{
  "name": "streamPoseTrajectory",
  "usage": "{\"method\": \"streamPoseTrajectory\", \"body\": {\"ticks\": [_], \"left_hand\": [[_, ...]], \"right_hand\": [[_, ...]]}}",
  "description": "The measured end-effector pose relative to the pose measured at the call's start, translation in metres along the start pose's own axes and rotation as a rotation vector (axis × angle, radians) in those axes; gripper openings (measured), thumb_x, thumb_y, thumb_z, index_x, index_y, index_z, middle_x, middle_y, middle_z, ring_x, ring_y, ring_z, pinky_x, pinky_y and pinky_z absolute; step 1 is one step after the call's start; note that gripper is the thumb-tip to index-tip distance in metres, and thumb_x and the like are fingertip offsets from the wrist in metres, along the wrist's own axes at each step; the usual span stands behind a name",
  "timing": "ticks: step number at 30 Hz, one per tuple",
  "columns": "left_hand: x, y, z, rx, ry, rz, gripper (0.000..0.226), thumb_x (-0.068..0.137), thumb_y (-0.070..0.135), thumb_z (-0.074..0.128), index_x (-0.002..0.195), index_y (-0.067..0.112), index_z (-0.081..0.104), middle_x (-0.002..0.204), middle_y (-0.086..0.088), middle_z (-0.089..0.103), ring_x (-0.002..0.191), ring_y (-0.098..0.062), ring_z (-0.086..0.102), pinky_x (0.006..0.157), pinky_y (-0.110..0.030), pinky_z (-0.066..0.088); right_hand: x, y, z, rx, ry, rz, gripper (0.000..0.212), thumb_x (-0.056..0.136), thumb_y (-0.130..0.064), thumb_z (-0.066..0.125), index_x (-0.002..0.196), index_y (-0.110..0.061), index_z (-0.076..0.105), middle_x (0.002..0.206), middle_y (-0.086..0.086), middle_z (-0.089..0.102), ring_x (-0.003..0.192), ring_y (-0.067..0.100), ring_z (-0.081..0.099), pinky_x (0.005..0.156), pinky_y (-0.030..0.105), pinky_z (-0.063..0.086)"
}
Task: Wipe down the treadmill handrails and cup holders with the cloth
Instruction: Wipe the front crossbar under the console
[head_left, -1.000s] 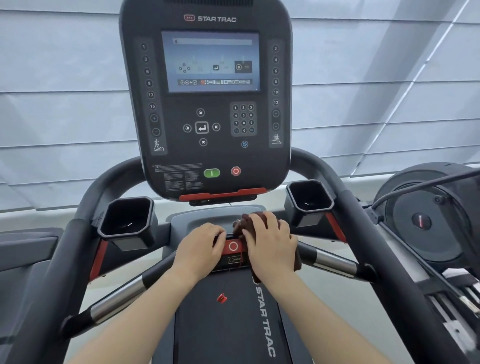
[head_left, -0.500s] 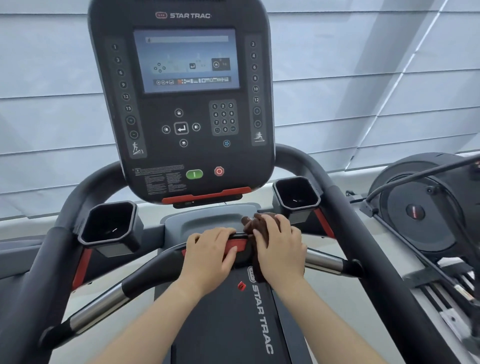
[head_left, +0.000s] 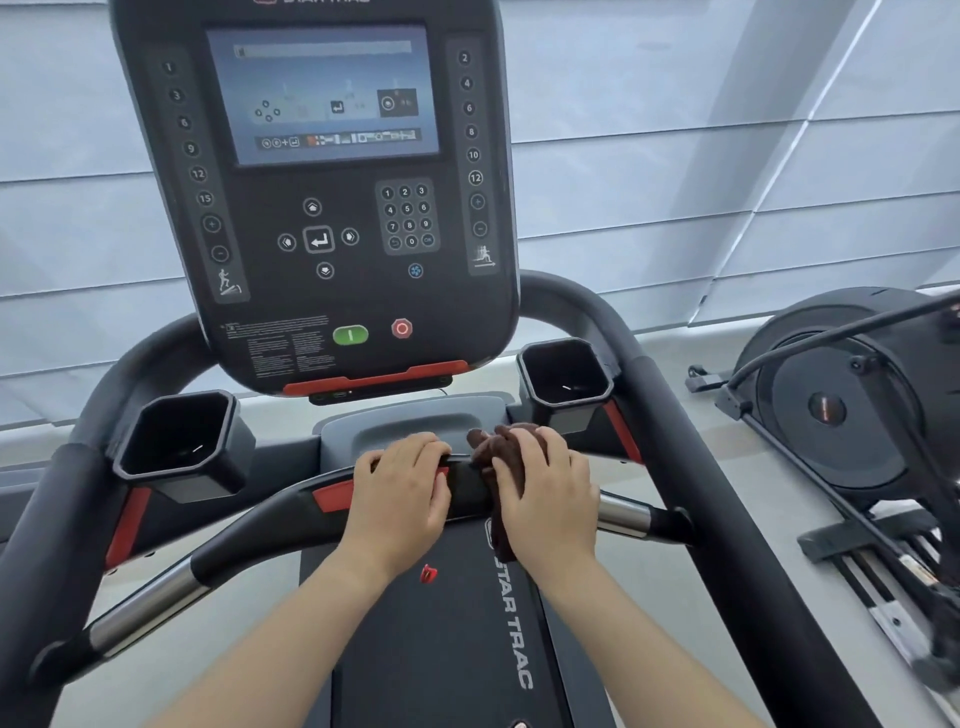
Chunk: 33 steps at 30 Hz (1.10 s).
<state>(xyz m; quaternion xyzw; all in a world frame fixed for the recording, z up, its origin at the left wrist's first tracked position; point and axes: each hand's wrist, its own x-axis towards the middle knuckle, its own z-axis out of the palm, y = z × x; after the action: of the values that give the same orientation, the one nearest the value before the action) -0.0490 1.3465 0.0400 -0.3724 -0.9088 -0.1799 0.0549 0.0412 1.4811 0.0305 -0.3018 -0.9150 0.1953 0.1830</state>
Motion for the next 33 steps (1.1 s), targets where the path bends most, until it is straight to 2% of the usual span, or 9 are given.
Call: {"method": "streamPoseTrajectory", "body": {"ticks": [4, 11, 13, 18, 20, 23, 28, 30, 33], "left_hand": [[0.002, 0.023, 0.007, -0.038, -0.016, -0.013, 0.030, 0.083, 0.029, 0.047, 0.111, 0.022, 0.057, 0.117, 0.006, 0.060, 0.111, -0.015, 0.054, 0.097, -0.044, 0.031], [0.008, 0.043, 0.016, -0.038, -0.045, -0.013, 0.022, 0.085, 0.028, 0.051, 0.106, 0.026, 0.056, 0.114, 0.010, 0.059, 0.109, -0.012, 0.053, 0.103, -0.048, 0.025], [0.010, 0.051, 0.020, -0.022, -0.059, 0.001, 0.021, 0.085, 0.029, 0.050, 0.105, 0.027, 0.056, 0.111, 0.010, 0.059, 0.107, -0.012, 0.054, 0.103, -0.048, 0.024], [0.013, 0.075, 0.030, -0.017, -0.098, 0.029, 0.019, 0.087, 0.029, 0.049, 0.103, 0.027, 0.058, 0.107, 0.011, 0.062, 0.105, -0.012, 0.054, 0.104, -0.049, 0.022], [0.014, 0.078, 0.032, -0.020, -0.098, 0.028, 0.017, 0.086, 0.029, 0.050, 0.102, 0.028, 0.058, 0.106, 0.011, 0.062, 0.105, -0.012, 0.055, 0.104, -0.050, 0.022], [0.015, 0.079, 0.032, -0.025, -0.096, 0.030, 0.016, 0.086, 0.028, 0.051, 0.100, 0.029, 0.059, 0.105, 0.013, 0.063, 0.104, -0.011, 0.055, 0.104, -0.050, 0.021], [0.017, 0.082, 0.033, -0.032, -0.110, 0.018, 0.014, 0.086, 0.028, 0.050, 0.097, 0.030, 0.059, 0.102, 0.014, 0.062, 0.100, -0.011, 0.055, 0.103, -0.049, 0.020], [0.019, 0.086, 0.036, -0.032, -0.124, 0.027, 0.014, 0.087, 0.028, 0.048, 0.096, 0.030, 0.058, 0.099, 0.014, 0.062, 0.097, -0.011, 0.056, 0.103, -0.047, 0.019], [0.024, 0.090, 0.041, -0.044, -0.171, 0.053, 0.015, 0.088, 0.030, 0.045, 0.095, 0.031, 0.058, 0.098, 0.014, 0.062, 0.094, -0.010, 0.056, 0.100, -0.043, 0.019]], "right_hand": [[-0.012, 0.029, -0.002, 0.064, 0.047, 0.035, 0.035, 0.090, -0.041, 0.051, 0.122, -0.029, 0.051, 0.128, -0.002, 0.053, 0.098, 0.029, 0.052, 0.076, 0.043, 0.047], [0.002, 0.098, -0.018, 0.010, -0.044, 0.391, 0.034, 0.093, -0.042, 0.044, 0.123, -0.025, 0.051, 0.133, 0.002, 0.049, 0.111, 0.034, 0.045, 0.084, 0.048, 0.041], [0.001, 0.097, -0.020, 0.011, -0.051, 0.373, 0.033, 0.094, -0.042, 0.043, 0.121, -0.026, 0.051, 0.133, 0.000, 0.048, 0.112, 0.032, 0.045, 0.086, 0.048, 0.041], [-0.012, 0.075, -0.016, 0.044, -0.065, 0.100, 0.035, 0.093, -0.042, 0.044, 0.126, -0.030, 0.045, 0.136, -0.003, 0.045, 0.112, 0.028, 0.045, 0.085, 0.046, 0.044], [-0.016, 0.078, -0.015, 0.055, -0.068, 0.058, 0.036, 0.093, -0.042, 0.045, 0.127, -0.031, 0.044, 0.137, -0.003, 0.043, 0.111, 0.027, 0.045, 0.084, 0.046, 0.045], [-0.018, 0.096, -0.016, 0.042, -0.059, 0.102, 0.037, 0.092, -0.040, 0.047, 0.127, -0.030, 0.045, 0.139, -0.003, 0.042, 0.114, 0.028, 0.044, 0.083, 0.046, 0.045], [-0.017, 0.120, -0.020, 0.033, -0.040, 0.310, 0.038, 0.094, -0.043, 0.043, 0.128, -0.028, 0.045, 0.139, 0.000, 0.042, 0.114, 0.030, 0.043, 0.084, 0.048, 0.045], [-0.017, 0.117, -0.018, 0.017, -0.041, 0.313, 0.038, 0.094, -0.043, 0.042, 0.129, -0.028, 0.044, 0.140, 0.000, 0.041, 0.115, 0.029, 0.042, 0.085, 0.048, 0.045], [-0.020, 0.113, -0.018, 0.002, -0.057, 0.216, 0.037, 0.094, -0.041, 0.044, 0.128, -0.029, 0.044, 0.142, -0.001, 0.039, 0.119, 0.028, 0.040, 0.085, 0.047, 0.045]]}}
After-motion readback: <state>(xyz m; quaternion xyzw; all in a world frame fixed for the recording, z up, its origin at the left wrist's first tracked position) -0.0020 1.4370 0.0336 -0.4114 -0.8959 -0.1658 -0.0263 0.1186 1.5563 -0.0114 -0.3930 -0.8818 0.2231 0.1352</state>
